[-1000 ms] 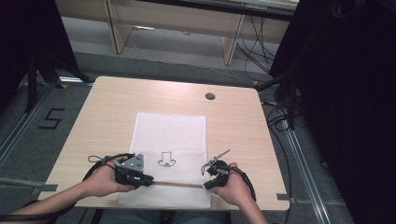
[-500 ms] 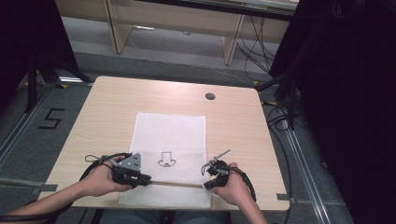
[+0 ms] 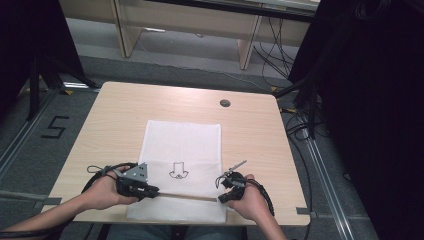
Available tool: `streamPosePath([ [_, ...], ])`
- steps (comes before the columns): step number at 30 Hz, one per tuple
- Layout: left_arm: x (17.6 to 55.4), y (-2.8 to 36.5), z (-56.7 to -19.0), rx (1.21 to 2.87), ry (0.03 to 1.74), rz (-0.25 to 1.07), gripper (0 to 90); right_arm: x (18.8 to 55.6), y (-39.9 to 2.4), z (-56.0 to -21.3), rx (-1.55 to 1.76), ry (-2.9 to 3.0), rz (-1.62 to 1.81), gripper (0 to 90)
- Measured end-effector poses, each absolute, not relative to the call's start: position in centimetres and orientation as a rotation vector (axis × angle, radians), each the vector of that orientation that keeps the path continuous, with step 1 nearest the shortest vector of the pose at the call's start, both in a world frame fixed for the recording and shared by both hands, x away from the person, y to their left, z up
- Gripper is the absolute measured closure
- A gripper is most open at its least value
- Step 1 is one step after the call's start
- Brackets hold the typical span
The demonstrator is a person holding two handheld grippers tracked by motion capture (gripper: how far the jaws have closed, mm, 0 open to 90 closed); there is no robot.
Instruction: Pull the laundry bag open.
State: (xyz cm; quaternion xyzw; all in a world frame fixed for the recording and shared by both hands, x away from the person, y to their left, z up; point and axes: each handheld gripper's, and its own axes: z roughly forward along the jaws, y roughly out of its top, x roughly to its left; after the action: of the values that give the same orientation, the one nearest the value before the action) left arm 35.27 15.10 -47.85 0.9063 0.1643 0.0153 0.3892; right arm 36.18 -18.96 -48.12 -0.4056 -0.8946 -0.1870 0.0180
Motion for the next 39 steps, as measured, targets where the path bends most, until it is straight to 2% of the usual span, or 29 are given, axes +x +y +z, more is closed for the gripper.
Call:
streamPosePath([
  [7, 35.3, 15.2, -47.9, 2.304, 0.418, 0.041, 82.0, 36.2, -18.9, -48.1, -1.254, -2.783, -0.574, 90.0],
  [10, 35.4, 15.8, -47.8, 2.332, 0.415, 0.085, 81.9, 36.2, -18.9, -48.1, -1.257, -2.786, -0.566, 90.0],
  [13, 35.5, 16.5, -47.7, 2.281, 0.461, 0.038, 81.9, 36.2, -19.0, -48.1, -1.254, -2.785, -0.573, 90.0],
  [22, 35.2, 16.6, -47.8, 2.301, 0.451, 0.059, 81.9, 36.1, -19.0, -48.1, -1.281, -2.764, -0.572, 90.0],
  [29, 35.2, 17.7, -48.0, 2.293, 0.485, 0.046, 81.8, 36.0, -18.9, -48.0, -1.294, -2.754, -0.559, 90.0],
  [39, 35.4, 19.7, -48.0, 2.317, 0.531, 0.096, 81.9, 36.2, -19.1, -48.0, -1.270, -2.790, -0.568, 90.0],
])
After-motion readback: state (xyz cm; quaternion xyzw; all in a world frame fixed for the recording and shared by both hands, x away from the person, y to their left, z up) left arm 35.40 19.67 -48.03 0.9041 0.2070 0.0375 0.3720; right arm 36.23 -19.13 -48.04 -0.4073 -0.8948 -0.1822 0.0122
